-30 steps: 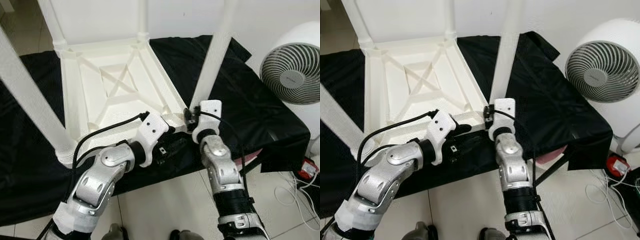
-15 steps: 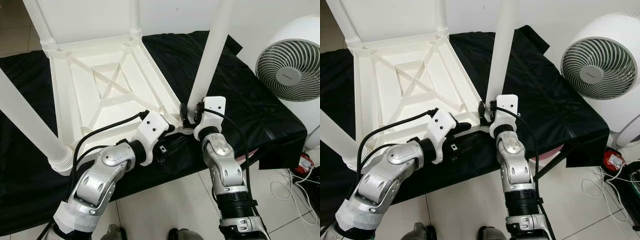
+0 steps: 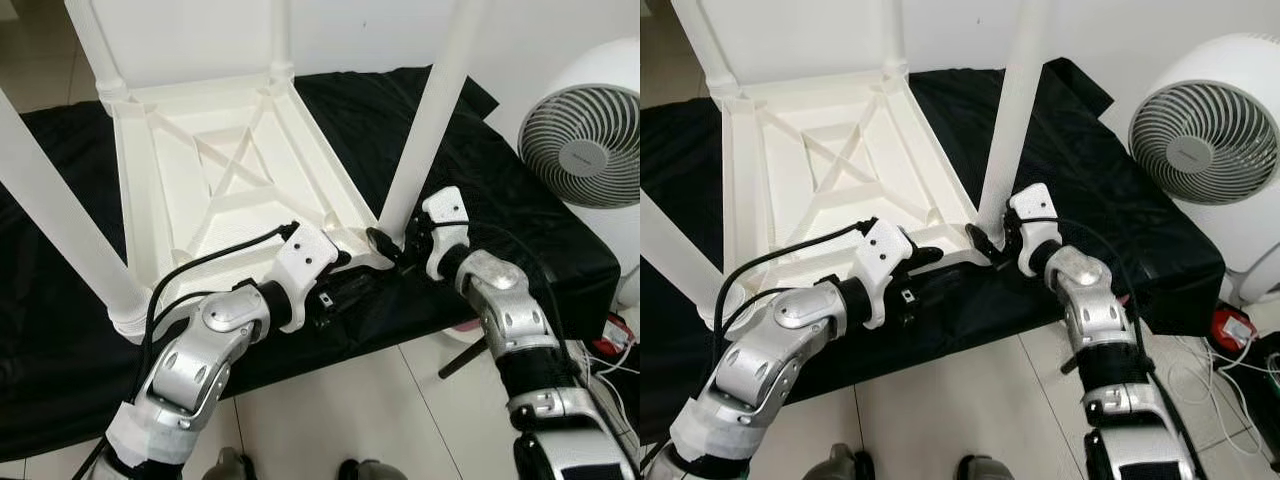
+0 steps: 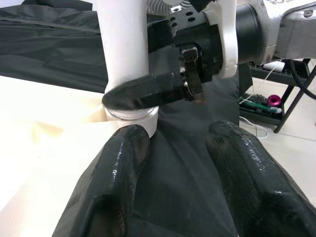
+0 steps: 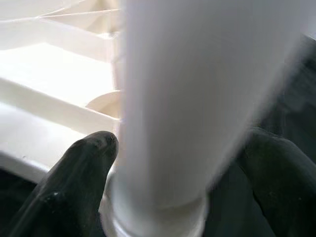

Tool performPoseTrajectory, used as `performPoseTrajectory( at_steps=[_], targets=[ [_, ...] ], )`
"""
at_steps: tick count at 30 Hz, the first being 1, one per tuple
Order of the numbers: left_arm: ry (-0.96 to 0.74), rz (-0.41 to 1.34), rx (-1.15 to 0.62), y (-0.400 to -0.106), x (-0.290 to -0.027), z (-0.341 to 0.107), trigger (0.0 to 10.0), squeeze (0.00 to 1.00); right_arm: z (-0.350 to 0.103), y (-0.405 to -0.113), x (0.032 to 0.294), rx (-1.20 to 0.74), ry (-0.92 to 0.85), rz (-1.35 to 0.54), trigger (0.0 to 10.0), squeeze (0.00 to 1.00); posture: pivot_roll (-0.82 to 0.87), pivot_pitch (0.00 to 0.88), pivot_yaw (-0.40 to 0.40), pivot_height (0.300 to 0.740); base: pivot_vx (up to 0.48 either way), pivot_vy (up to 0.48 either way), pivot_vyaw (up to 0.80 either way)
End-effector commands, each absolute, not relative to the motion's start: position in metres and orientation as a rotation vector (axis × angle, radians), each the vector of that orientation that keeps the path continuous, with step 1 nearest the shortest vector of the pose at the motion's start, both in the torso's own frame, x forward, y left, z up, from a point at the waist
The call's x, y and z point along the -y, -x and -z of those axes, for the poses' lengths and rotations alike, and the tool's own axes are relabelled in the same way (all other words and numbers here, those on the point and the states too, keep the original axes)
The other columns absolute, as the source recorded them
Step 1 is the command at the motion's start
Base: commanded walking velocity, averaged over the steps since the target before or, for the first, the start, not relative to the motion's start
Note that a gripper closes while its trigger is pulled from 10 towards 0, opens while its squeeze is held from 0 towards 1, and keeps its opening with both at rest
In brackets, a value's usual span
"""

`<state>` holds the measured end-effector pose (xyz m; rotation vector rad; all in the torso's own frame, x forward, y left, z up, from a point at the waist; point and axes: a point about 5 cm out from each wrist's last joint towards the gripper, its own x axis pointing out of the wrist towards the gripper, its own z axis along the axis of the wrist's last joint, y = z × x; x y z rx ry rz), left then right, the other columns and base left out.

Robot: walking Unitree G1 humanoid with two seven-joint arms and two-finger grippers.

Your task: Building children table

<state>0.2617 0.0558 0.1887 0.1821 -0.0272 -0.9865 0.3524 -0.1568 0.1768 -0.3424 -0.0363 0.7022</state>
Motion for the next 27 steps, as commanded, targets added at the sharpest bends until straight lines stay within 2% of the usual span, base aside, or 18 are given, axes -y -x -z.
performPoseTrajectory(
  at_steps=[1,10,11,13,14,15,25,26,27],
  targets=[
    [-0.183,0.971,0.016,-0.263,-0.056,-0.187,10.0,0.00,-0.168,-0.351,0.153,0.016,0.374,-0.765,10.0,0.00,-0.06,0.104,-0.002,0.740,0.000,0.000,0.00],
    [-0.192,0.975,0.016,-0.263,-0.057,-0.188,10.0,0.00,-0.175,-0.365,0.139,0.009,0.427,-0.894,10.0,0.00,-0.04,0.097,0.005,0.740,0.000,0.000,0.00],
    [-0.193,0.974,0.016,-0.263,-0.057,-0.188,10.0,0.00,-0.174,-0.366,0.138,0.000,0.443,-0.910,7.4,0.00,-0.04,0.097,0.005,0.740,0.000,0.000,0.00],
    [-0.193,0.974,0.016,-0.263,-0.057,-0.188,10.0,0.00,-0.174,-0.366,0.138,0.000,0.443,-0.910,7.4,0.00,-0.04,0.097,0.005,0.740,0.000,0.000,0.00],
    [-0.193,0.973,0.016,-0.263,-0.058,-0.188,10.0,0.00,-0.172,-0.367,0.139,-0.008,0.456,-0.919,2.9,0.00,-0.04,0.096,0.003,0.740,0.000,0.000,0.00],
    [-0.193,0.972,0.016,-0.263,-0.058,-0.189,10.0,0.00,-0.170,-0.368,0.141,-0.021,0.467,-0.917,0.0,0.00,-0.04,0.096,0.003,0.740,0.000,0.000,0.00],
    [-0.192,0.974,0.018,-0.263,-0.057,-0.189,10.0,0.00,-0.157,-0.367,0.156,-0.068,0.447,-0.892,0.0,0.00,-0.04,0.093,0.003,0.740,0.000,0.000,0.00],
    [-0.192,0.975,0.018,-0.263,-0.057,-0.189,10.0,0.00,-0.156,-0.367,0.159,-0.071,0.427,-0.867,10.0,0.00,-0.04,0.093,0.003,0.740,0.000,0.000,0.00],
    [-0.192,0.976,0.018,-0.263,-0.057,-0.189,10.0,0.00,-0.155,-0.368,0.161,-0.072,0.413,-0.853,10.0,0.00,-0.04,0.093,0.003,0.740,0.000,0.000,0.00]
  ],
)
